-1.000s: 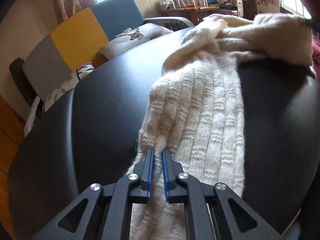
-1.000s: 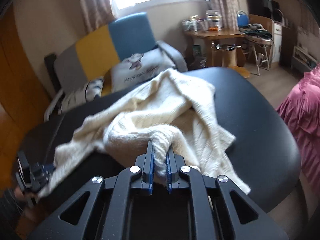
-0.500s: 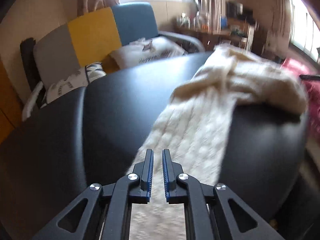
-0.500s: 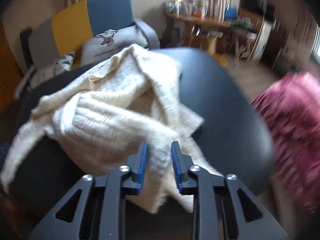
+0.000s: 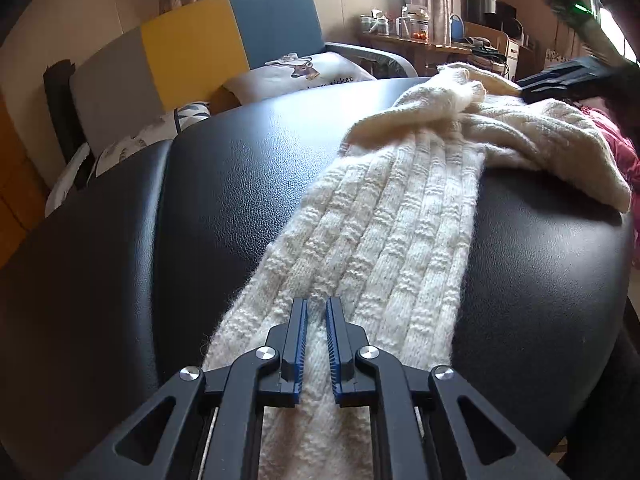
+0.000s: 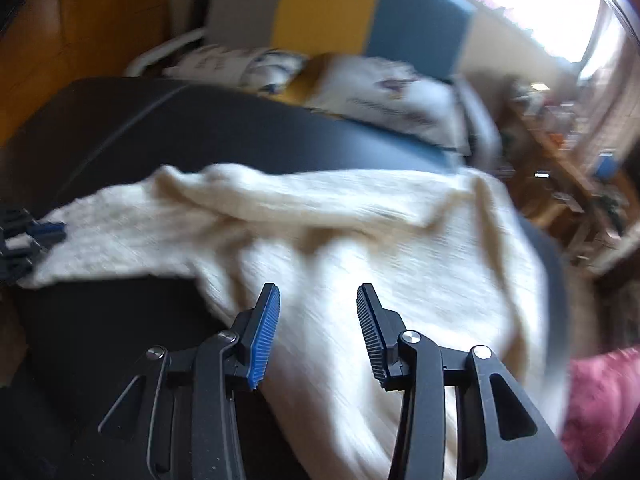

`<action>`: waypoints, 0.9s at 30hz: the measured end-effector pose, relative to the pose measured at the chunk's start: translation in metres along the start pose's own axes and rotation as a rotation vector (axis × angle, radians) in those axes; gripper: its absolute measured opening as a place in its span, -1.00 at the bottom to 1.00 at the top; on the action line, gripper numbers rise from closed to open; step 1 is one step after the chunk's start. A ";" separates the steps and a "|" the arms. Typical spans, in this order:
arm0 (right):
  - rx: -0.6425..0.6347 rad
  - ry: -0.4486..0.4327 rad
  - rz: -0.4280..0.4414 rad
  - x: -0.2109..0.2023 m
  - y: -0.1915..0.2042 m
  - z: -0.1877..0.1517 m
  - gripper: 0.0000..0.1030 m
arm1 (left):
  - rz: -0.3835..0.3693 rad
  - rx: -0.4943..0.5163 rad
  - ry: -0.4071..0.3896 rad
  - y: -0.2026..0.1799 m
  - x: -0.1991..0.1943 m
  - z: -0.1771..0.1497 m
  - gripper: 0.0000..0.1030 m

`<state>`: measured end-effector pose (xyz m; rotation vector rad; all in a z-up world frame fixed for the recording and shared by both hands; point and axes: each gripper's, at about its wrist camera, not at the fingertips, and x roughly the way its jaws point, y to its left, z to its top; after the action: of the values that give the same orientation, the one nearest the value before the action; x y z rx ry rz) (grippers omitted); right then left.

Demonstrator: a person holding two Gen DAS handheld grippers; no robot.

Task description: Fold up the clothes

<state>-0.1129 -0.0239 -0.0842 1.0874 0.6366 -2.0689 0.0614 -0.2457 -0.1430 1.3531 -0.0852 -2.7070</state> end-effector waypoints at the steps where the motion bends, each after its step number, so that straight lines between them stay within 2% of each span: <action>1: -0.010 0.015 0.037 0.013 0.004 0.007 -0.18 | -0.002 0.004 -0.001 0.000 0.000 -0.001 -0.80; 3: -0.010 0.066 0.072 0.038 0.008 0.015 -0.17 | -0.007 0.012 -0.003 0.001 0.000 -0.002 -0.80; 6: -0.021 0.136 0.041 0.066 0.007 0.016 -0.18 | -0.012 0.019 -0.005 0.004 0.000 -0.002 -0.80; 10: 0.012 0.186 0.088 0.086 0.006 0.011 -0.18 | 0.004 0.018 0.002 0.016 0.001 0.000 -0.80; 17: 0.128 0.132 0.156 0.099 0.005 0.012 -0.12 | 0.068 0.005 0.024 0.040 0.008 0.007 -0.80; 27: 0.147 0.115 0.157 0.100 0.038 0.017 -0.04 | 0.219 0.039 0.055 0.050 0.011 0.002 -0.79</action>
<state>-0.1323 -0.0954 -0.1638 1.3048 0.4441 -1.9526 0.0570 -0.2969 -0.1458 1.3407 -0.2667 -2.4985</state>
